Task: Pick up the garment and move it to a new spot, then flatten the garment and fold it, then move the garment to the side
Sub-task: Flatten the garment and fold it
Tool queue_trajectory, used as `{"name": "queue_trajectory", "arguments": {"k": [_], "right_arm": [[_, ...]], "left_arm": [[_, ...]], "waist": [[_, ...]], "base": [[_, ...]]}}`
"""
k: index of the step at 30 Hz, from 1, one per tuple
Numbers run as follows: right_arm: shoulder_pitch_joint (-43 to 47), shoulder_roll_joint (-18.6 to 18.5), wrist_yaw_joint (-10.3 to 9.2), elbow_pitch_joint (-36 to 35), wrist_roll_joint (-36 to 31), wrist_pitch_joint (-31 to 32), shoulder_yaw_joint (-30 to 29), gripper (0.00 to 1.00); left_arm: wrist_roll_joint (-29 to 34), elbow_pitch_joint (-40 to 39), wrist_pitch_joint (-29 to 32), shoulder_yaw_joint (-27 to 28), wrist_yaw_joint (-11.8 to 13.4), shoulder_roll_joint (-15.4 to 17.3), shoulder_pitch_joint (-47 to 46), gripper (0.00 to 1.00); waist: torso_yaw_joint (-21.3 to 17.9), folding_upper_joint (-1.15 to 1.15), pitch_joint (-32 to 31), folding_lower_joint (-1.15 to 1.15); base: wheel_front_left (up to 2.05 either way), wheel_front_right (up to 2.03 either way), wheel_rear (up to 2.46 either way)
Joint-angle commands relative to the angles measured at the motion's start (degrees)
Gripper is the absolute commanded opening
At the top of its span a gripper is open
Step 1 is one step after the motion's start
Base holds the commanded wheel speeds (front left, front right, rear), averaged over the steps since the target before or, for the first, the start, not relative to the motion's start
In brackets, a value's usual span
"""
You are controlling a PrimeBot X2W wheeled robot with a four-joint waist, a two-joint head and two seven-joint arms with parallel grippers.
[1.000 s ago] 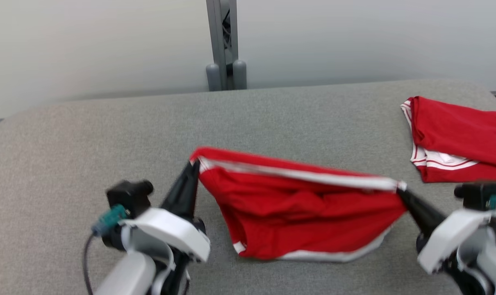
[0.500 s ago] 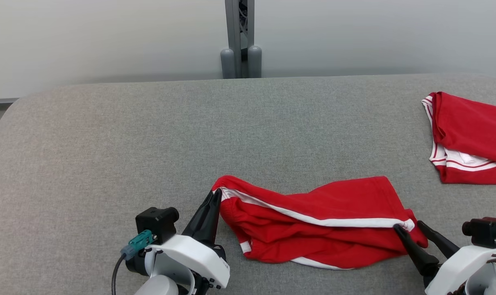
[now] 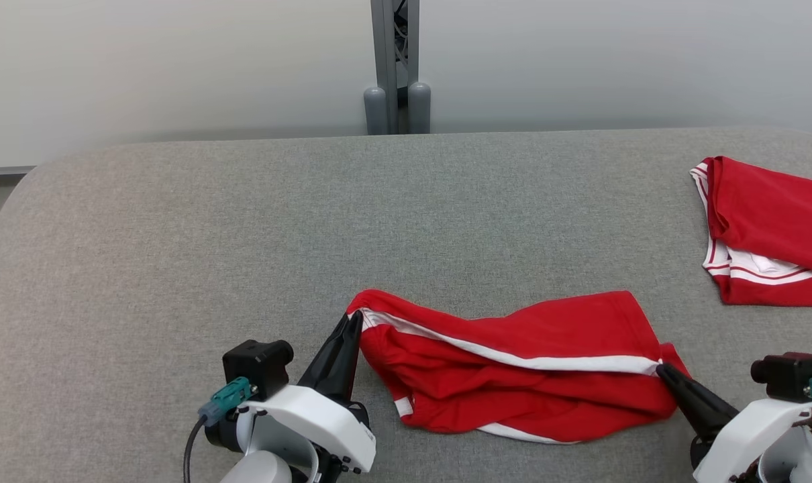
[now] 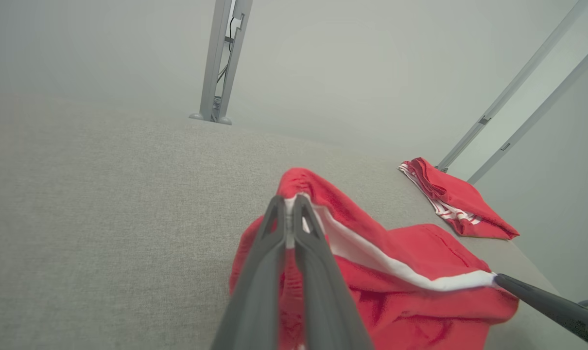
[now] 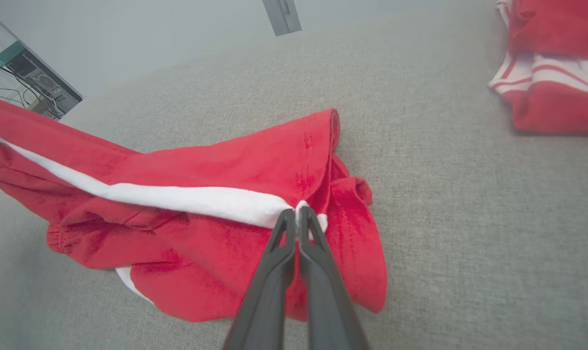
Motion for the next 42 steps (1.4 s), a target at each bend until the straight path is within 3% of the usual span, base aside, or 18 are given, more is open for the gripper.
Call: {"name": "queue_trajectory", "arguments": {"k": [1, 11, 16, 23, 29, 34, 42], "right_arm": [[-0.7, -0.6, 0.0, -0.4, -0.5, -0.7, -0.2, 0.0], [-4.5, -3.5, 0.0, -9.1, -1.3, -5.9, -9.0, 0.0], [-8.8, -3.6, 0.0, -15.2, -5.8, -6.2, -16.2, 0.0], [-17.6, -3.3, 0.0, -17.1, -10.1, -3.1, -19.2, 0.0], [-23.8, 0.1, 0.0, -13.6, -10.1, -0.2, -19.9, 0.0], [-32.1, 4.2, 0.0, -6.4, -11.0, 2.1, -18.1, 0.0], [-51.9, 7.3, 0.0, 9.0, -13.2, 1.8, -14.6, 0.0]], "left_arm": [[0.2, -0.2, -0.4, 0.2, 0.4, 0.4, -0.7, 0.0], [-0.7, -5.2, -1.0, 3.1, -1.6, 2.6, -5.2, 0.0], [-1.4, -11.0, 3.7, 4.8, -3.5, 5.9, -12.7, 0.0], [-3.3, -13.6, 11.7, 6.3, -5.3, 8.1, -24.0, 0.0], [-3.7, -11.1, 15.4, 5.8, -6.2, 8.5, -29.8, 0.0], [-2.1, -3.3, 18.0, 4.5, -7.3, 8.2, -36.6, 0.0], [4.7, 13.7, 12.0, 3.4, -8.3, 4.3, -54.3, 0.0]], "waist": [[0.1, 0.0, 0.0, 0.0], [-0.8, 0.0, -2.3, 0.0], [-1.6, 0.0, -4.3, 0.0], [-2.6, 0.0, -4.9, 0.0], [-3.1, 0.0, -4.2, 0.0], [-3.5, 0.0, -0.8, 0.0], [-3.1, 0.0, 10.4, 0.0]], "base": [[0.0, 0.0, 0.0], [0.0, 0.0, 0.0], [0.0, 0.0, 0.0], [0.0, 0.0, 0.0], [0.0, 0.0, 0.0], [0.0, 0.0, 0.0], [0.0, 0.0, 0.0]]}}
